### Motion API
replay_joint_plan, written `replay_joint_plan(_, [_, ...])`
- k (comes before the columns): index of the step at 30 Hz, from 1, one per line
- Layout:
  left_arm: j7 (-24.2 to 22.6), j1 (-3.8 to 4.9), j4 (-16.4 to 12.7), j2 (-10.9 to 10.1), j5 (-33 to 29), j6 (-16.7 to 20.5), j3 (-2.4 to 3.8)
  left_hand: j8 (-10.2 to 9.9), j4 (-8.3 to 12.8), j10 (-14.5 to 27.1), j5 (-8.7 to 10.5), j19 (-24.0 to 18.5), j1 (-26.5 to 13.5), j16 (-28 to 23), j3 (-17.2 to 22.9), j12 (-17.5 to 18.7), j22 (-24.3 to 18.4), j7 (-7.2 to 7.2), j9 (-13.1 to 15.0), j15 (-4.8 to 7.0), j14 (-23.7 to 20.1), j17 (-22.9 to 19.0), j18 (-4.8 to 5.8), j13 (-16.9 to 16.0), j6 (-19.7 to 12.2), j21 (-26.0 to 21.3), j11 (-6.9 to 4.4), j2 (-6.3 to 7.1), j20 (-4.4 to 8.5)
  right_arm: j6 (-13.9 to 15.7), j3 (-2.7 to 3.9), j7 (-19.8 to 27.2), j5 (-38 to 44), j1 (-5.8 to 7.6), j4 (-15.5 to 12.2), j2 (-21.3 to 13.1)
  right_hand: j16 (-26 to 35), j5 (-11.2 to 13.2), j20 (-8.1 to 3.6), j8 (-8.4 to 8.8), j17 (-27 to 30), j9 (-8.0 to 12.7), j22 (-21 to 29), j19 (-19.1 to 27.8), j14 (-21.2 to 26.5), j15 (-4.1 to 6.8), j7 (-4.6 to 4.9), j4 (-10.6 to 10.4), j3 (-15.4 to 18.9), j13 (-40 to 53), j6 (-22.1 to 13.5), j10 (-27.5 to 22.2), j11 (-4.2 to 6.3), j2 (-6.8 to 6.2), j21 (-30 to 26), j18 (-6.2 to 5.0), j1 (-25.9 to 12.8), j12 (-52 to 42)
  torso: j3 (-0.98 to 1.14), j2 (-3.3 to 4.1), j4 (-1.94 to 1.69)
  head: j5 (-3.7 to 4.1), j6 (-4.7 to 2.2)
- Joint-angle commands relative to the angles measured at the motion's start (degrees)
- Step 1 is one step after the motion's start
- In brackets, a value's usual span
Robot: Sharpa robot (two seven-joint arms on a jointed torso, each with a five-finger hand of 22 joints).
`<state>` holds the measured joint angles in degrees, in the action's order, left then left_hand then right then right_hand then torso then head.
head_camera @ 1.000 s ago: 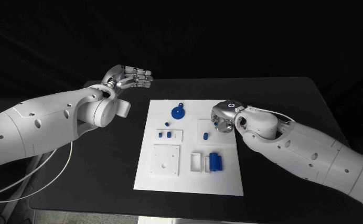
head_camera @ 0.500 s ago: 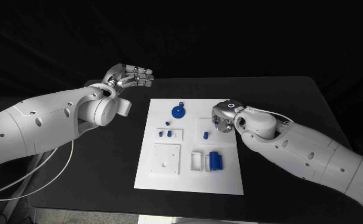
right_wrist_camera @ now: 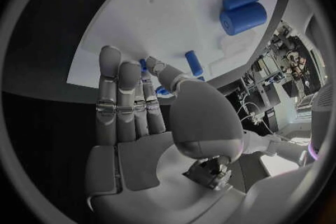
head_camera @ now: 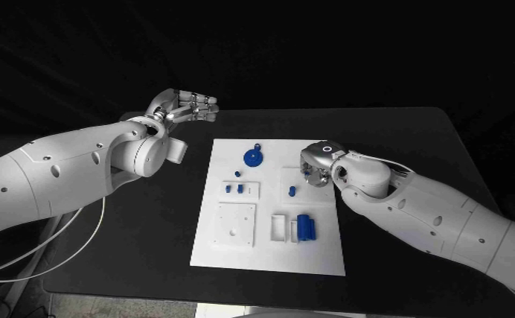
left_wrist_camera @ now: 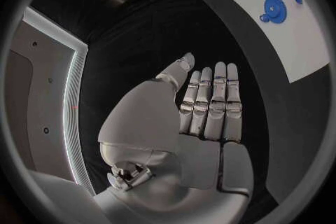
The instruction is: Assemble the parts on the task board
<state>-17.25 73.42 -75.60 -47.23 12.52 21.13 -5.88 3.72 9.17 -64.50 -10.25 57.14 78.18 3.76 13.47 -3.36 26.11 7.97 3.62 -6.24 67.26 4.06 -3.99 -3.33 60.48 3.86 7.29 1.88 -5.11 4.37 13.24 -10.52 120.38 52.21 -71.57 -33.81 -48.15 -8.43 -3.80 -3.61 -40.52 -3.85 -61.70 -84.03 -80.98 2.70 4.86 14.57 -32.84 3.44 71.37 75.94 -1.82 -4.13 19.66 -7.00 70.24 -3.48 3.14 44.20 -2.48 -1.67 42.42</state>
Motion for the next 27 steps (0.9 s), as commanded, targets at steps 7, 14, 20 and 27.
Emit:
replay_joint_plan(7, [-0.59, 0.11, 0.43, 0.28, -0.35, -0.85, 0.06, -0.08, 0.03, 0.38, 0.06, 0.37, 0.54, -0.10, -0.26, -0.06, -0.07, 0.13, -0.03, 0.10, 0.45, 0.07, 0.26, 0.03, 0.10, 0.39, 0.05, -0.02, 0.08, 5.20, -0.36, -0.14, 2.06, -0.80, -0.61, -0.02, 0.42, -2.87, -1.19, -0.07, -0.21, -0.26, -2.51, -1.79, -0.60, 1.01, -0.52, 1.01, -1.70, 0.19, 1.77, 1.91, 0.55, -0.12, 2.23, -0.13, -0.58, 0.03, 0.05, -0.05, 0.04, -0.01, -0.02])
replay_joint_plan(14, [-0.64, 0.11, 0.77, 0.33, -0.35, -0.92, 0.06, -0.08, 0.03, 0.38, 0.06, 0.37, 0.54, -0.10, -0.26, -0.06, -0.07, 0.13, -0.03, 0.10, 0.45, 0.07, 0.26, 0.03, 0.10, 0.39, 0.05, -0.02, 0.08, 8.16, -0.26, -0.66, 2.15, -0.94, -1.60, -0.53, 0.98, -3.23, -1.35, -0.08, -0.40, -0.27, -4.14, -1.83, -1.00, 1.17, -0.68, 1.06, -2.11, 0.19, 2.32, 2.46, 0.73, -0.55, 4.01, 0.07, -0.73, 0.02, 0.05, -0.06, 0.04, 0.09, -0.05])
replay_joint_plan(20, [-0.65, 0.11, 1.13, 0.34, -0.35, -0.95, 0.06, -0.08, 0.03, 0.38, 0.06, 0.37, 0.54, -0.10, -0.26, -0.06, -0.07, 0.13, -0.03, 0.10, 0.45, 0.07, 0.26, 0.03, 0.10, 0.39, 0.05, -0.02, 0.08, 9.28, 0.58, -0.77, 1.53, -0.96, -2.46, -1.02, 1.15, -2.97, -1.37, -0.07, -0.51, -0.25, -4.44, -1.82, -1.10, 1.19, -0.69, 1.05, -2.27, 0.19, 2.35, 2.47, 0.73, -0.61, 4.10, 0.10, -0.68, 0.03, 0.01, -0.05, 0.08, 0.12, -0.10])
replay_joint_plan(27, [-0.63, 0.11, 1.53, 0.49, -0.35, -1.04, 0.06, -0.09, 0.06, 0.50, 0.08, 0.36, 0.52, -0.11, -0.34, -0.06, -0.08, 0.13, -0.04, 0.10, 0.48, 0.06, 0.28, 0.03, 0.11, 0.43, 0.09, -0.12, 0.11, 9.93, 2.12, -0.55, -0.96, -0.96, -4.56, -1.93, 1.30, -2.86, -1.38, -0.06, -0.65, -0.25, -4.73, -1.80, -1.12, 1.20, -0.70, 0.99, -2.34, 0.19, 2.41, 2.52, 0.75, -0.67, 4.23, 0.13, -0.66, 0.03, 0.00, -0.06, 0.07, -0.06, -0.09])
